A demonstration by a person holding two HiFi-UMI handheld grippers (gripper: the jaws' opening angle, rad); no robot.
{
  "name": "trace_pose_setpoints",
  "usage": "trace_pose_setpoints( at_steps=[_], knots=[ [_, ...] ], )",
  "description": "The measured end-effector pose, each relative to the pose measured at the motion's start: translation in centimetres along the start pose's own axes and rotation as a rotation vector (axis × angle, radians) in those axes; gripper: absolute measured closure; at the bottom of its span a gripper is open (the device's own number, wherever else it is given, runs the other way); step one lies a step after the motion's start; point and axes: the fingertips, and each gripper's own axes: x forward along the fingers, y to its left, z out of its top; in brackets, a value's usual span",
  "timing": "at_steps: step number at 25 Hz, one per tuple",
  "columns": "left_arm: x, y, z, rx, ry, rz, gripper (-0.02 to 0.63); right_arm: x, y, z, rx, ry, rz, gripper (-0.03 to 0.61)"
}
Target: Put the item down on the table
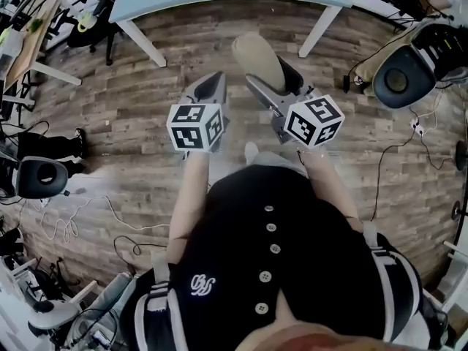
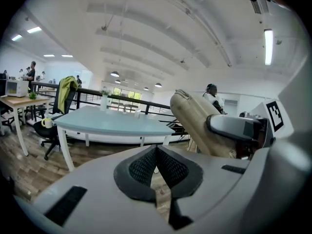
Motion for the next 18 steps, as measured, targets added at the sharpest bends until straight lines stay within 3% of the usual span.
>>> trace_pose_setpoints(
  at_steps=[9,18],
  knots=[
    [7.8,1.6,3.0,0.005,0.02,-0.005,0.606,4.3,-7.0,2.5,0.011,-0.02,-0.022,0.196],
    [11.9,2.5,2.6,0.002,0.074,-0.029,0.606,5.8,-10.8,1.2,0.062,0.01,-0.038,0.196]
  ],
)
